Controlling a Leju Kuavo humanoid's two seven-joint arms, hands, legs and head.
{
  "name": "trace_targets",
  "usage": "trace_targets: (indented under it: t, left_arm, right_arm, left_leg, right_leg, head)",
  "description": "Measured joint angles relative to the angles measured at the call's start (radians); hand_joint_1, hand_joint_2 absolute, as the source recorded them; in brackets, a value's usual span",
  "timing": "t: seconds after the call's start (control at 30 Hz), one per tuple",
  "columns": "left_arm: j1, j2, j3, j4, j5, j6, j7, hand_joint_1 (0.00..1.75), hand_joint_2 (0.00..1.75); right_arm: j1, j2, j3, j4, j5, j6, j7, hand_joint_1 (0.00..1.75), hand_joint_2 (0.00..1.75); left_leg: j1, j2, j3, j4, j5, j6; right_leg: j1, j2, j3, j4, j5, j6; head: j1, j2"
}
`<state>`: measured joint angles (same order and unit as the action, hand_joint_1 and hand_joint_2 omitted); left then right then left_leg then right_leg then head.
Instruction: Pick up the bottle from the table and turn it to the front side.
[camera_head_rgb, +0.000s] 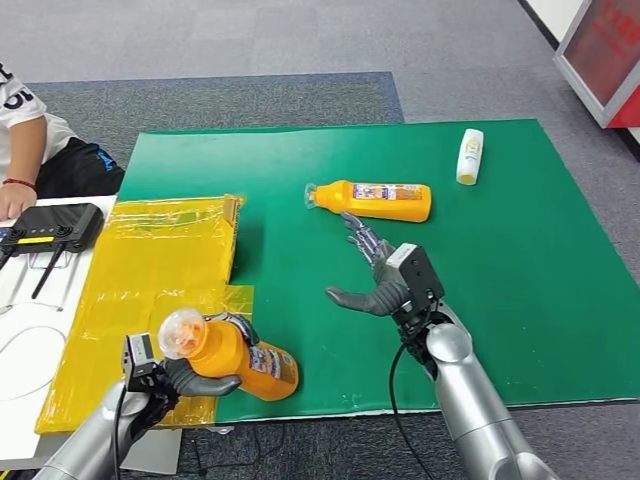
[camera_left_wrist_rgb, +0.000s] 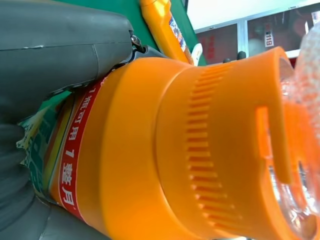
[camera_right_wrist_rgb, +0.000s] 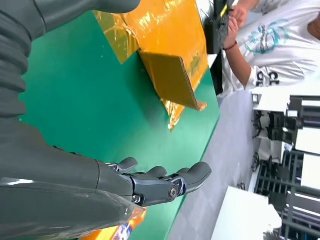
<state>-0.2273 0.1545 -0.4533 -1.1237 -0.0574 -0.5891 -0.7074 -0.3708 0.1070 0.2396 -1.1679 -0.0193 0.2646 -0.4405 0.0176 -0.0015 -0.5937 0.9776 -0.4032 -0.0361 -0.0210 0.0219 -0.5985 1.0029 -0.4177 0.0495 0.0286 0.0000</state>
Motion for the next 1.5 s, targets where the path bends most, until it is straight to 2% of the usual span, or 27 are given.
trace_targets:
  t: [0.5, 0.6, 0.7, 0.8, 0.97, 1.17, 1.33, 1.5]
  left_arm:
    - [-0.016, 0.046, -0.044, -0.01, -0.032, 0.062, 0.0, 1.75, 1.75]
    - [-0.024, 0.059, -0.049, -0.019, -0.07, 0.102, 0.01, 1.75, 1.75]
    - [-0.044, 0.092, -0.056, -0.052, -0.127, 0.168, 0.059, 1.75, 1.75]
    - [-0.087, 0.149, -0.069, -0.106, -0.173, 0.218, 0.158, 1.75, 1.75]
    - [-0.162, 0.242, -0.087, -0.174, -0.219, 0.233, 0.285, 1.75, 1.75]
    - [-0.241, 0.304, -0.124, -0.19, -0.301, 0.239, 0.392, 1.75, 1.75]
    - [-0.351, 0.341, -0.205, -0.181, -0.304, 0.164, 0.433, 1.75, 1.75]
    - [-0.515, 0.385, -0.352, -0.135, -0.272, 0.024, 0.483, 1.75, 1.75]
  right_arm:
    - [0.009, -0.008, -0.044, -0.014, 0.006, 0.012, -0.001, 0.0, 1.75]
    - [0.01, -0.009, -0.047, -0.012, 0.007, 0.008, -0.004, 0.0, 1.75]
    - [0.016, -0.012, -0.055, -0.008, 0.007, 0.004, -0.01, 0.0, 1.75]
    - [0.027, -0.017, -0.066, -0.006, 0.009, 0.003, -0.016, 0.0, 1.75]
    - [0.052, -0.021, -0.083, -0.007, 0.017, -0.003, -0.012, 0.0, 1.75]
    - [0.074, -0.022, -0.096, -0.017, 0.028, -0.009, -0.004, 0.0, 1.75]
    - [0.075, -0.022, -0.097, -0.019, 0.039, 0.002, 0.001, 0.0, 1.75]
    - [0.057, -0.022, -0.09, -0.005, 0.046, 0.009, -0.001, 0.0, 1.75]
  left_leg:
    - [0.0, 0.0, 0.009, 0.0, 0.001, 0.0]
    - [0.0, 0.0, 0.01, 0.0, 0.001, 0.001]
    - [0.0, 0.0, 0.011, 0.0, 0.002, 0.0]
    - [0.001, 0.0, 0.011, -0.001, 0.004, -0.001]
    - [0.002, 0.001, 0.009, -0.001, 0.006, -0.004]
    - [0.002, 0.001, 0.0, 0.0, 0.009, -0.002]
    - [0.002, 0.0, -0.009, 0.0, 0.01, -0.001]
    - [0.002, 0.001, -0.01, 0.0, 0.01, -0.002]
  right_leg:
    - [0.0, 0.0, 0.009, 0.0, 0.0, 0.0]
    - [0.0, 0.0, 0.01, 0.0, 0.001, 0.0]
    - [0.0, 0.0, 0.011, 0.0, 0.001, 0.0]
    - [0.001, 0.0, 0.01, 0.0, 0.002, -0.002]
    - [0.002, 0.002, 0.006, 0.0, 0.006, -0.003]
    - [0.002, 0.001, -0.002, 0.0, 0.008, -0.002]
    - [0.002, 0.001, -0.009, 0.0, 0.01, 0.0]
    - [0.002, 0.001, -0.011, 0.0, 0.01, 0.0]
  head:
    - [0.0, 0.0]
    - [0.0, 0.0]
    - [0.0, 0.0]
    - [0.0, 0.0]
    - [0.0, 0.0]
    - [0.0, 0.0]
    - [0.0, 0.0]
    - [0.0, 0.0]
